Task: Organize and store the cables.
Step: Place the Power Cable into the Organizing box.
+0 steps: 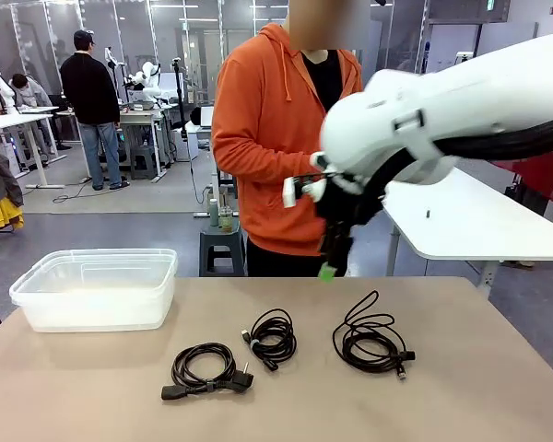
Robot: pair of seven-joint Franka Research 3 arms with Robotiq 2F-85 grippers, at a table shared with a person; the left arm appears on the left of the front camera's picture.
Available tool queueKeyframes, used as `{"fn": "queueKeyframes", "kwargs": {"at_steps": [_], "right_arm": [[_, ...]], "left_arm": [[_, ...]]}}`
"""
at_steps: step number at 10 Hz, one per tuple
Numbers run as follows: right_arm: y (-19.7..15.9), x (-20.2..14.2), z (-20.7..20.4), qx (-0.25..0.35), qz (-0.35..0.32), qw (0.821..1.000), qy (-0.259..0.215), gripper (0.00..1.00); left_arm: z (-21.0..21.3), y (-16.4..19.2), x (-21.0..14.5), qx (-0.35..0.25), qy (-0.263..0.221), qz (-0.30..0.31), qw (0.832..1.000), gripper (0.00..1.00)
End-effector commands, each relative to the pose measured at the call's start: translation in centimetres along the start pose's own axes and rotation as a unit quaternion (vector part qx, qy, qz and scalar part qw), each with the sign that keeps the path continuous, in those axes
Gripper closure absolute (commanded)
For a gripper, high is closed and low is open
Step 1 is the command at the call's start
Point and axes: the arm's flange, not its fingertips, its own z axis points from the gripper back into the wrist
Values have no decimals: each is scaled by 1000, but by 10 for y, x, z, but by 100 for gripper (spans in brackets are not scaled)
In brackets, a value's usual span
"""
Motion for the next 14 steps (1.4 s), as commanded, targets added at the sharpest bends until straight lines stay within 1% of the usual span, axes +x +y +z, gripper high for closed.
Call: {"fn": "queueKeyframes", "kwargs": {"at_steps": [1, 4, 5, 6, 7, 8, 9, 10, 11, 12, 13, 14], "right_arm": [[1, -53, 18, 2, -32, 999, -26, 0], [-3, -138, 55, -30, -92, 994, -47, 0], [-2, -168, 60, -52, -127, 990, -40, 0], [-3, -199, 65, -56, -154, 985, -52, 0], [-2, -227, 67, -51, -177, 981, -62, 0], [-2, -241, 65, -54, -181, 980, -63, 0], [6, -254, 65, -30, -185, 979, -74, 0], [8, -264, 69, -35, -194, 977, -79, 0], [9, -281, 75, -47, -205, 974, -80, 0], [13, -287, 78, -47, -207, 974, -80, 0], [18, -293, 78, -44, -206, 974, -87, 0], [21, -297, 75, -39, -205, 974, -87, 0]], "left_arm": [[0, 0, 0, -1, 0, -6, 1000, 0], [0, 0, 0, -1, 0, -6, 1000, 0], [0, 0, 0, -1, 0, -6, 1000, 0], [0, 0, 0, 0, 0, 0, 1000, 0], [-14, -17, 12, -22, 18, -38, 999, 0], [-27, -26, 16, -31, 21, -61, 997, 0], [-44, -50, 32, -60, 49, -89, 993, 0], [-62, -76, 36, -90, 83, -127, 984, 0], [-87, -107, 35, -122, 108, -158, 974, 0], [-94, -127, 32, -135, 131, -172, 967, 0], [-113, -156, 27, -123, 152, -216, 957, 0], [-131, -180, 27, -151, 160, -250, 943, 0]]}}
